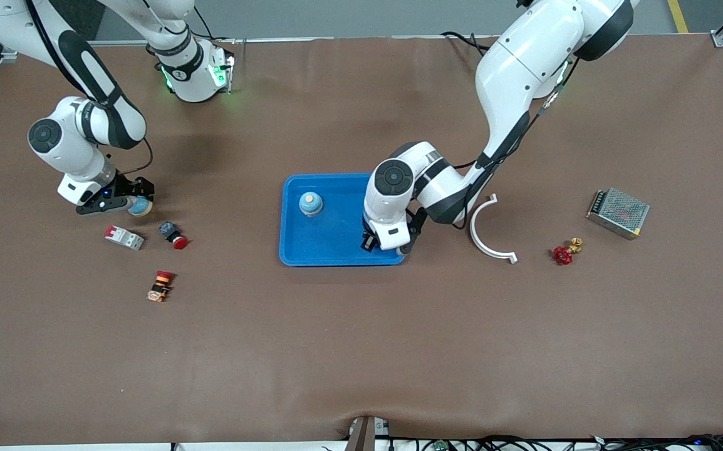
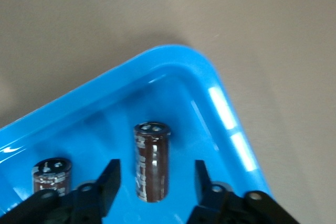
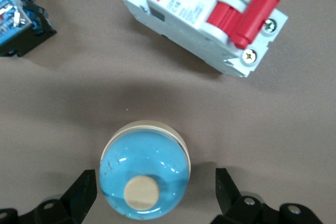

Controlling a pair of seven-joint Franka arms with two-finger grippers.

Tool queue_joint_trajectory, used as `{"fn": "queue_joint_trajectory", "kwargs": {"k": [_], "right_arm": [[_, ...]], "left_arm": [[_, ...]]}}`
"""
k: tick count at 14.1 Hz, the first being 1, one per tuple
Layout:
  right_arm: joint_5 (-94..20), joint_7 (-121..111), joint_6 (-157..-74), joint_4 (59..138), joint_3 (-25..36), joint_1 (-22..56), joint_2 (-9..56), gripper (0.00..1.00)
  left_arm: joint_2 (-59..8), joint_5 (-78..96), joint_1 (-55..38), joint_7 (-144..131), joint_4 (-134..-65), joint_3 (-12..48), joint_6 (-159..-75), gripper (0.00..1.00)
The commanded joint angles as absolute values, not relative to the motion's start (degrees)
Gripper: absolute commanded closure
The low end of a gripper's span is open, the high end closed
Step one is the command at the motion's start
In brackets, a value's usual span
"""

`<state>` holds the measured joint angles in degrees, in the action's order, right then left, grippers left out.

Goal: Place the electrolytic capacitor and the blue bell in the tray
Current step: 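Lower the second capacitor into the tray with the left gripper and release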

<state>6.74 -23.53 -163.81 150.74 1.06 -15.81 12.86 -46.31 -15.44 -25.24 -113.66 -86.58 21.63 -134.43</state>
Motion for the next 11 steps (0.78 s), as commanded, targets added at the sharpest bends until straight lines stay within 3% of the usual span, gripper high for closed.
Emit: {"fn": "queue_joint_trajectory", "kwargs": {"k": [1,2,3,5,7,11], "right_arm": [[5.45,-22.33,-164.18,151.26,0.88,-14.94,12.48,0.55],[5.45,-21.11,-163.92,151.26,0.88,-14.94,12.48,0.94],[5.45,-18.83,-163.39,151.26,0.79,-14.77,12.31,1.0],[5.45,-15.66,-160.51,151.08,0.44,-14.15,11.26,1.0],[4.93,-9.18,-152.45,150.56,-1.31,-13.97,6.97,1.0],[-17.19,-3.8,-135.39,146.62,-6.33,-8.11,-1.22,1.0]], "left_arm": [[-42.55,-17.14,-24.96,-114.17,-85.61,20.66,-131.41,0.0],[-41.67,-17.92,-24.87,-113.3,-84.04,19.61,-129.31,0.0],[-40.62,-18.63,-24.79,-112.16,-82.89,18.99,-126.76,0.0],[-37.46,-19.07,-22.69,-106.56,-82.44,18.63,-123.67,0.0],[-34.21,-19.07,-19.53,-98.48,-82.53,18.63,-120.34,0.0],[-27.7,-18.46,-13.64,-81.43,-82.53,18.72,-112.08,0.0]]}}
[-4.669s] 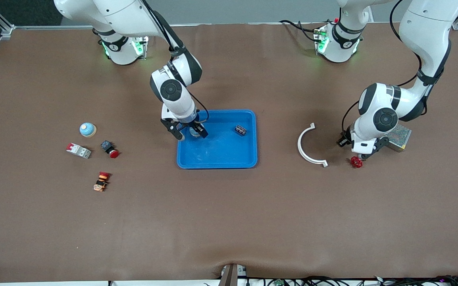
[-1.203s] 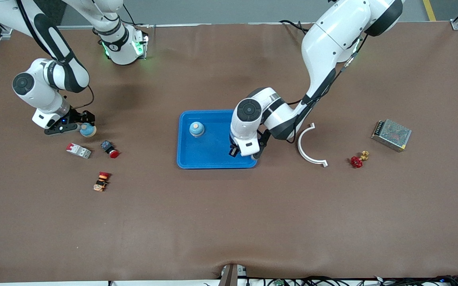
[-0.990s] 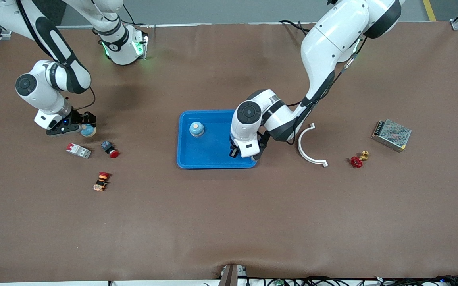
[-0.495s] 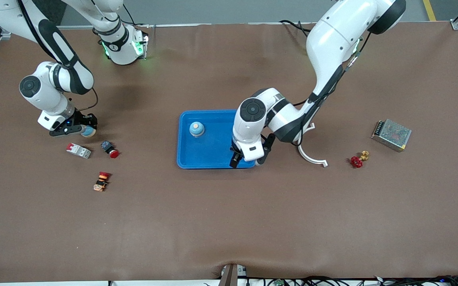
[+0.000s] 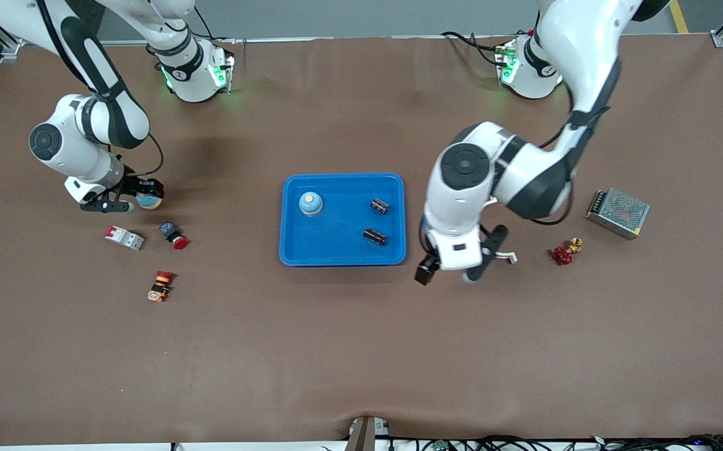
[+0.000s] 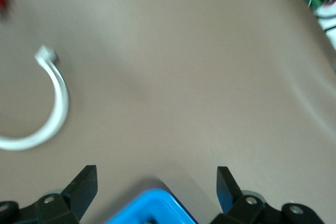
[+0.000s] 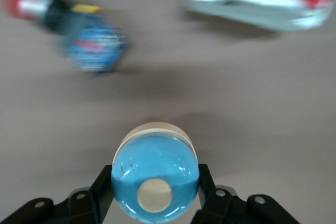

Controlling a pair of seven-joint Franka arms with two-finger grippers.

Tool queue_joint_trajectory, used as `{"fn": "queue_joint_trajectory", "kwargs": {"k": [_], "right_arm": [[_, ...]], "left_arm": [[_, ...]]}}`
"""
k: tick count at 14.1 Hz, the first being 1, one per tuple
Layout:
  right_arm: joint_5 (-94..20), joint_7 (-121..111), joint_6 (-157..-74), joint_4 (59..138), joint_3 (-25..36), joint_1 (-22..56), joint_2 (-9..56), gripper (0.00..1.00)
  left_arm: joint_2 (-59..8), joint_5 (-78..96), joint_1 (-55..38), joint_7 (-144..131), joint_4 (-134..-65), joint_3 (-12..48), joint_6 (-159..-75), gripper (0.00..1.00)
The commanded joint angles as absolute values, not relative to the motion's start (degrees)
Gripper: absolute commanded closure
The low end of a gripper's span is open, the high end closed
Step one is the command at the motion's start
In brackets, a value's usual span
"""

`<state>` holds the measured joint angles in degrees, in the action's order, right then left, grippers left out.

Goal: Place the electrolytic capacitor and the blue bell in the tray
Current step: 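Carry the second blue bell toward the tray while the left gripper withdraws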

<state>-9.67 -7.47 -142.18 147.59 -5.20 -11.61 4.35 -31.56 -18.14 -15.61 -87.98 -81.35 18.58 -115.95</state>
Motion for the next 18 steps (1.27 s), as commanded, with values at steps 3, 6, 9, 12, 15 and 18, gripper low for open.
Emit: {"fn": "queue_joint_trajectory", "kwargs": {"k": [3,6,9,12,15,18], "right_arm": [[-17.93,11.89,-134.3,144.85,-6.33,0.23,-2.99,1.0],[-17.49,29.39,-134.91,141.78,-6.24,9.64,-2.46,1.0],[-13.64,44.68,-134.91,137.04,-6.33,15.8,-0.1,1.0],[-9.77,59.11,-134.91,129.67,-6.24,21.96,6.65,1.0],[-6.33,67.39,-136.13,123.59,-6.24,24.25,13.08,1.0],[-6.15,70.13,-139.03,119.46,-6.07,25.57,18.7,1.0]], "left_arm": [[-23.31,-17.76,-9.24,-69.38,-82.53,18.98,-107.5,0.0],[-18.73,-17.67,-5.28,-57.08,-82.53,19.16,-102.94,0.0],[-14.69,-17.58,-2.29,-46.79,-82.53,19.16,-98.1,0.0],[-10.56,-13.38,0.17,-39.31,-82.79,18.72,-95.54,0.0],[-6.25,-9.24,0.62,-30.0,-84.8,15.14,-94.14,0.0],[-2.21,-6.07,0.35,-23.84,-87.62,12.4,-93.34,0.0]]}}
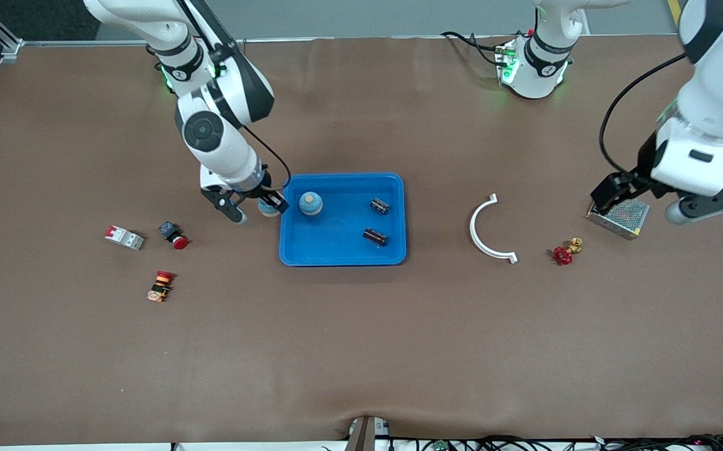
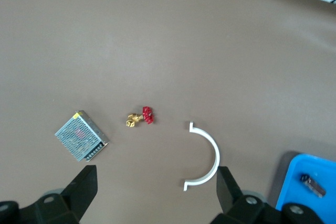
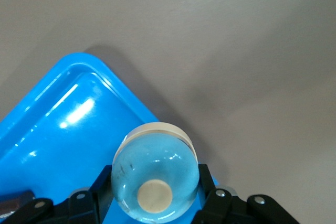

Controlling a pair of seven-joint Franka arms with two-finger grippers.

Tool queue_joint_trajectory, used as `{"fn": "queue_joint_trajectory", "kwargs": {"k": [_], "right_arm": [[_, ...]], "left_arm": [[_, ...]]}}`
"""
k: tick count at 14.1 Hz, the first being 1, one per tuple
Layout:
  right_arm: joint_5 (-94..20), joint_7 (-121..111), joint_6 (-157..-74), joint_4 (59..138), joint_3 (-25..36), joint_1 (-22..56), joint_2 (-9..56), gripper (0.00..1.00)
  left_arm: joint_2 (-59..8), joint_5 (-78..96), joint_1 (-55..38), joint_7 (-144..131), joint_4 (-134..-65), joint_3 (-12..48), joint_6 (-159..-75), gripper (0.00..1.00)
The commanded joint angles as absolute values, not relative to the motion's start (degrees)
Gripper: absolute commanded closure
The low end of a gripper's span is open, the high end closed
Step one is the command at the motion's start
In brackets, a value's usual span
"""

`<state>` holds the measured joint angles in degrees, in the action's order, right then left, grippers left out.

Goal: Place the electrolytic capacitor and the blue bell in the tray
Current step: 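Carry the second blue bell toward the tray while the left gripper withdraws, then lower the blue bell into the tray beside the first bell and release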

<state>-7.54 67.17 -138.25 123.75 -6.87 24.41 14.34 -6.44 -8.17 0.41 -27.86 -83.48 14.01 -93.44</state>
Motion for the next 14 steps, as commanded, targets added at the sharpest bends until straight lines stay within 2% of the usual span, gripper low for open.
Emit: {"fn": "queue_joint_trajectory", "kwargs": {"k": [1,5,7,14], "right_arm": [[-6.15,70.57,-140.17,118.31,-6.06,25.84,20.37,1.0],[-4.58,75.48,-143.0,112.95,-5.1,29.52,27.84,1.0],[-0.63,79.08,-143.0,110.66,-4.57,30.06,30.31,1.0],[0.97,81.65,-144.14,106.79,-4.57,31.2,35.24,1.0]], "left_arm": [[-1.33,-5.98,0.35,-21.56,-88.24,11.44,-93.08,0.0],[0.96,-3.26,-0.09,-13.46,-89.21,7.13,-91.41,0.0],[1.76,-3.08,0.0,-12.92,-89.64,6.94,-91.41,0.0],[3.43,-2.29,-1.67,-9.76,-91.14,3.78,-91.32,0.0]]}}
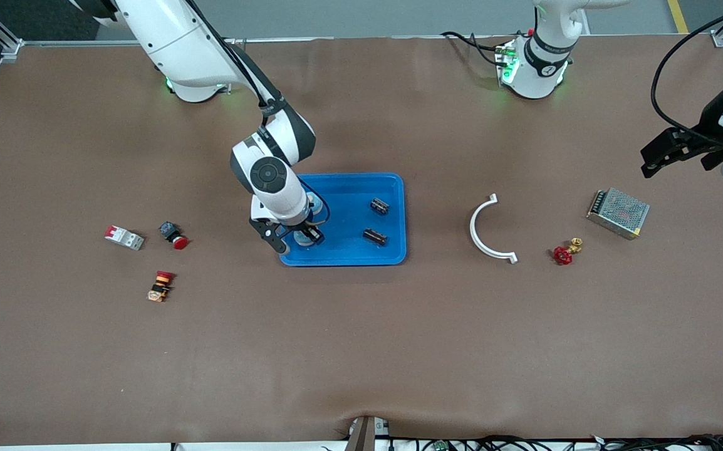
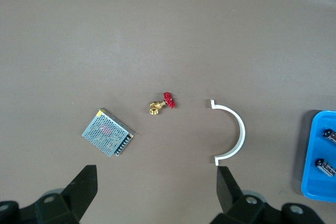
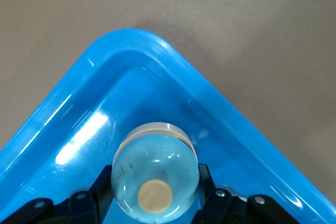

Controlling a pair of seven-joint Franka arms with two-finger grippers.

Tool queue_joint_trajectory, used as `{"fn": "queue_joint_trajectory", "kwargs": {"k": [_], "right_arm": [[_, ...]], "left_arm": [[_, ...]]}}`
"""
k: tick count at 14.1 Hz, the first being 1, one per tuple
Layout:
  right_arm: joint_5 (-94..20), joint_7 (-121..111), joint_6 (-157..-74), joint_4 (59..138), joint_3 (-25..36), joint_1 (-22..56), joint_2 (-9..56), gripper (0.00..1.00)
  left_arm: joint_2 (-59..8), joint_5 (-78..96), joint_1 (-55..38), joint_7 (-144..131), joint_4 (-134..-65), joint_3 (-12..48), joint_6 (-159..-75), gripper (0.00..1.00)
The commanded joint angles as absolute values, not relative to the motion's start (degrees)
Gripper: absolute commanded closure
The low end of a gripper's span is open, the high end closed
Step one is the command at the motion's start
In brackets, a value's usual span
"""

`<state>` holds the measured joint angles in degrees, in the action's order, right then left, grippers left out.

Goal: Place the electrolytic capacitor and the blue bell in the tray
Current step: 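Lower the blue bell into the tray beside the first bell and release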

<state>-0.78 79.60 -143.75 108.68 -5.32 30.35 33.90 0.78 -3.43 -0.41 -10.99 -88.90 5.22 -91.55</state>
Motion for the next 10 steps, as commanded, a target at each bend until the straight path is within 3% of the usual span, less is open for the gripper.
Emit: {"fn": "queue_joint_trajectory", "kwargs": {"k": [1,7,8,9,10], "right_arm": [[0.97,81.65,-144.31,106.79,-4.57,31.2,35.42,1.0],[0.97,81.74,-144.32,106.44,-4.48,31.2,36.21,1.0],[1.05,81.65,-144.32,106.35,-4.48,31.2,36.21,0.92],[1.75,81.82,-144.23,106.0,-4.48,31.29,36.21,0.01],[2.45,82.52,-144.05,105.74,-4.48,31.2,36.21,0.0]], "left_arm": [[3.34,-2.37,-1.5,-9.76,-91.06,3.78,-90.97,0.0],[3.25,-2.29,-1.32,-9.67,-90.53,3.95,-90.53,0.0],[3.34,-2.29,-1.23,-9.67,-90.44,4.04,-90.53,0.0],[3.51,-2.29,-1.23,-9.75,-90.44,4.13,-90.35,0.0],[3.6,-2.29,-1.14,-9.67,-90.27,4.13,-89.13,0.0]]}}
